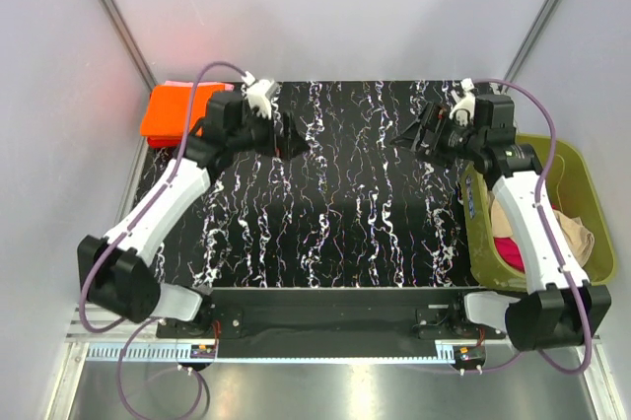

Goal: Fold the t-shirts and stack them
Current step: Reset both grippers

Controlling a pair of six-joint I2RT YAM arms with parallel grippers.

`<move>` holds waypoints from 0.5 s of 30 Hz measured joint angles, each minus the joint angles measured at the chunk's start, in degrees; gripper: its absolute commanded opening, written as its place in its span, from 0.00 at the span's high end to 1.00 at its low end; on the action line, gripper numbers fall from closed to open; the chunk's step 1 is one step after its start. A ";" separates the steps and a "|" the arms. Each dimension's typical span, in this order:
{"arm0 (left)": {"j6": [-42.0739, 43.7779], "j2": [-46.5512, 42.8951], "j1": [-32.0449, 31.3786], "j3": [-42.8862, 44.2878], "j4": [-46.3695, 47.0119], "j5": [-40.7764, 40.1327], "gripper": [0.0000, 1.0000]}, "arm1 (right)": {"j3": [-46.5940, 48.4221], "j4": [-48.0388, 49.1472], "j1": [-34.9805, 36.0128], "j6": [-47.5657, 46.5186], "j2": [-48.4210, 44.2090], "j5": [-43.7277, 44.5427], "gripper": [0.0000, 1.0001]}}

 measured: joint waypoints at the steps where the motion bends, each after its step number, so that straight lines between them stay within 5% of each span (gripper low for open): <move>1: -0.52 -1.31 -0.48 -1.97 -0.22 2.38 0.01 | 0.00 -0.59 0.00 0.17 -0.63 0.63 0.00; 10: -1.95 -18.47 0.15 -10.80 -1.25 9.29 0.01 | -0.02 -2.80 0.00 2.19 -6.60 4.13 0.00; 15: -2.91 -20.94 0.15 -10.99 0.59 9.92 0.01 | -0.24 -2.89 0.00 2.32 -7.89 5.20 0.00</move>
